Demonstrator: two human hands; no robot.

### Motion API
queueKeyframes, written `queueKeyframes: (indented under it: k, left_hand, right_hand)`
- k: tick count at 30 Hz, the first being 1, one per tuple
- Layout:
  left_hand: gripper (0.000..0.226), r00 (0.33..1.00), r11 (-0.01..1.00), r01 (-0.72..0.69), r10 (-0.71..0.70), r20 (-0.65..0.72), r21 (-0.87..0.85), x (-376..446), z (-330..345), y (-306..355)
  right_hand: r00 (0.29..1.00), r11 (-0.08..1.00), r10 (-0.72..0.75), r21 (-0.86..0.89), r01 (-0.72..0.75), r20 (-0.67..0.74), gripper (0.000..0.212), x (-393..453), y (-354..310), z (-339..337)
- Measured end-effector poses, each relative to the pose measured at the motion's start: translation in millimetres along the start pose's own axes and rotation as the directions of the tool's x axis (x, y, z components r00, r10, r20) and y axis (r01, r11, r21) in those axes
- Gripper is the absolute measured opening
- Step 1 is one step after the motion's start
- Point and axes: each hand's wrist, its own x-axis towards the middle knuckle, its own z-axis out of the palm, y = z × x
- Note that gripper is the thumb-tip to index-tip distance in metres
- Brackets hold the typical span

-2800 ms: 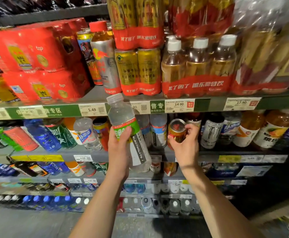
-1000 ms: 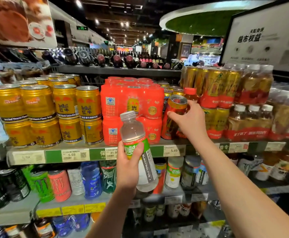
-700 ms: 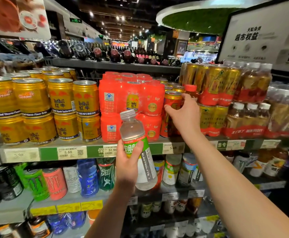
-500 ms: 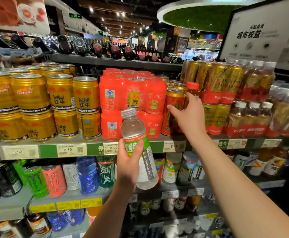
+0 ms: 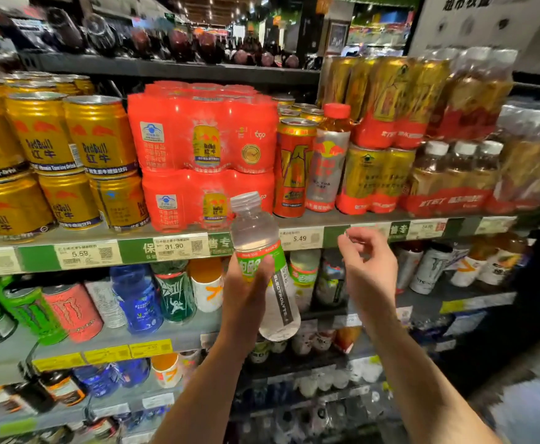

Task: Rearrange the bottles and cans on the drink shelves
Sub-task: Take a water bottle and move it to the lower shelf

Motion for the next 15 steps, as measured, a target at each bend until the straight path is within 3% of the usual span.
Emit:
queueKeyframes:
  k: [2, 4, 7, 12, 15]
  left_hand:
    - [0.078, 1.000, 1.000, -0.009, 0.009, -0.014, 0.005, -6.0, 12.9, -5.9]
    - [0.079, 0.999, 1.000, 0.012, -0.012, -0.035, -0.004, -10.4, 29.2, -9.9]
    - [0.077, 0.998, 0.999, 0.036, -0.034, -0.055, 0.022, -14.1, 55.5, -20.3]
    - [0.026, 0.990, 0.992, 0.079, -0.066, -0.127, 0.102, -28.3, 106.4, -29.0]
    - [0.026, 0.979, 0.988, 0.119, -0.100, -0.180, 0.102, -36.3, 129.3, -45.2]
  right_hand:
    - [1.000, 1.000, -0.008, 0.008, 0.009, -0.029, 0.006, 0.9, 22.0, -12.2]
    - [0.999, 0.999, -0.026, -0.048, 0.025, -0.021, 0.018, 0.2, 46.9, -25.3]
    - [0.995, 0.999, 0.017, -0.053, -0.012, 0.097, 0.011, -6.5, 79.7, -36.9]
    - [0.957, 0.967, 0.240, 0.042, -0.250, 0.161, 0.011, 6.3, 117.9, -54.8]
    - [0.938, 0.961, 0.268, 0.012, -0.277, 0.219, 0.017, 24.8, 138.9, -71.9]
